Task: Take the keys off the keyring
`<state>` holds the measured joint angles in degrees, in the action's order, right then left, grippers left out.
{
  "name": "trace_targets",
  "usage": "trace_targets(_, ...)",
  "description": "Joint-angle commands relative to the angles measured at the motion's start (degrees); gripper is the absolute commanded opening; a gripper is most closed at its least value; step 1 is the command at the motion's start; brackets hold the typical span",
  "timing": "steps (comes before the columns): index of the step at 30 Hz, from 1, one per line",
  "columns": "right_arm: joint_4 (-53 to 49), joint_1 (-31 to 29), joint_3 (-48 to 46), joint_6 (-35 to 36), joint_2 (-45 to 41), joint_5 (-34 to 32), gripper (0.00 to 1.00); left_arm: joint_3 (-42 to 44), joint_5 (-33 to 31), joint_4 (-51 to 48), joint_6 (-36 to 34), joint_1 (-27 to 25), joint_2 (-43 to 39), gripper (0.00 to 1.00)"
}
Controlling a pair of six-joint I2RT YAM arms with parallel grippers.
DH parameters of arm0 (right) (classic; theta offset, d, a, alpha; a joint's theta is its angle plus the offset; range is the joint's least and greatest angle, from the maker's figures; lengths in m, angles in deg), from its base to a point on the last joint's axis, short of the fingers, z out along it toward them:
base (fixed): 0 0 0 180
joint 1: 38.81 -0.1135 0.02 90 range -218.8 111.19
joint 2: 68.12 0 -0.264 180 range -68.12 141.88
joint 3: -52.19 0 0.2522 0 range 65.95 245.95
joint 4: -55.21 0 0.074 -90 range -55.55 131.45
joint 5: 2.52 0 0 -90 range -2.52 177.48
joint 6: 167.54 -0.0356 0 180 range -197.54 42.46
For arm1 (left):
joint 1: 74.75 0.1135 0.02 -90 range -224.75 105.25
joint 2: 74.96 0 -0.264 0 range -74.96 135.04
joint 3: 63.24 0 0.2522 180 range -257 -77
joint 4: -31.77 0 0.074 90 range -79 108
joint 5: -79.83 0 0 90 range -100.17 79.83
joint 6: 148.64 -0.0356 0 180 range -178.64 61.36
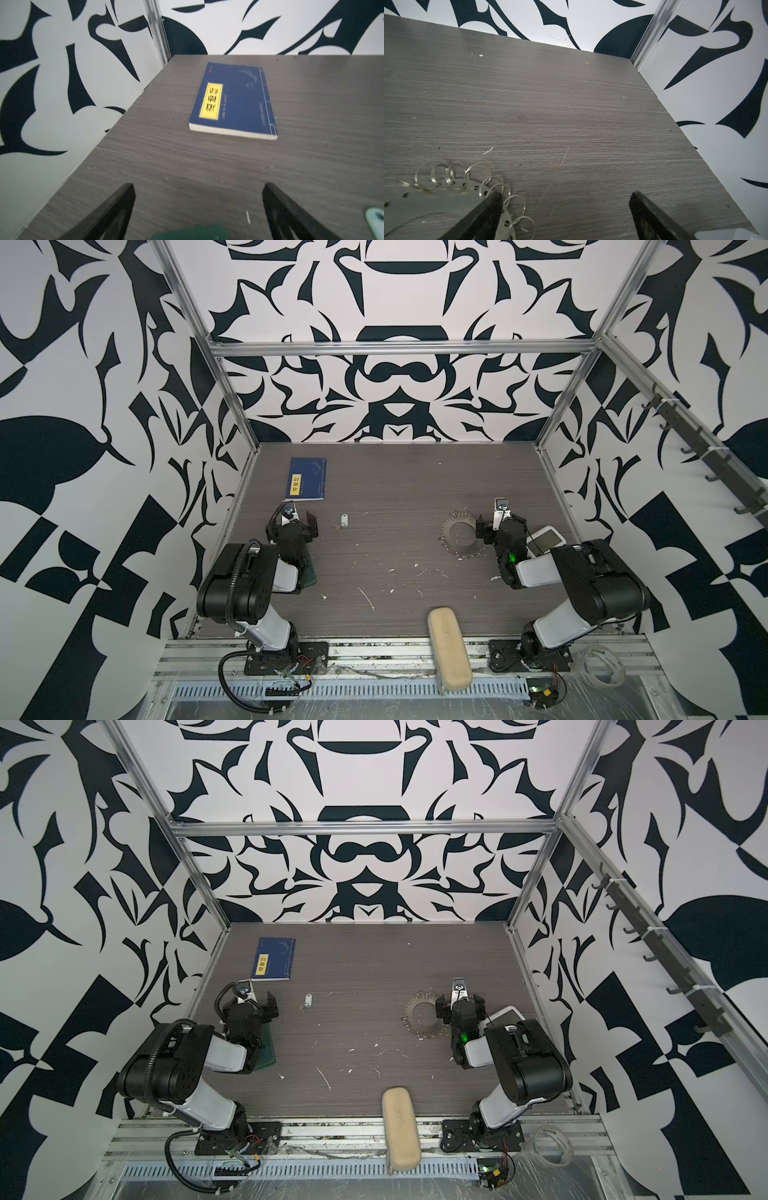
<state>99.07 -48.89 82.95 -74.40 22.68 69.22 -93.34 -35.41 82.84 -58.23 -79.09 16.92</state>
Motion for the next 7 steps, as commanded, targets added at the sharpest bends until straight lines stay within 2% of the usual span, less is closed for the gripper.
trace_targets(1,0.9,0.5,1.0,-1.4,-0.8,-0.6,1.0,-2.1,0.8,-3.6,2.6,1.3,-1.2,0.99)
trace_targets(7,-2.8,2.3,2.5,-1.6,-1.4,3.6,1.0,-2.1,0.3,-3.4,2.8,1.4,-1.0,0.99)
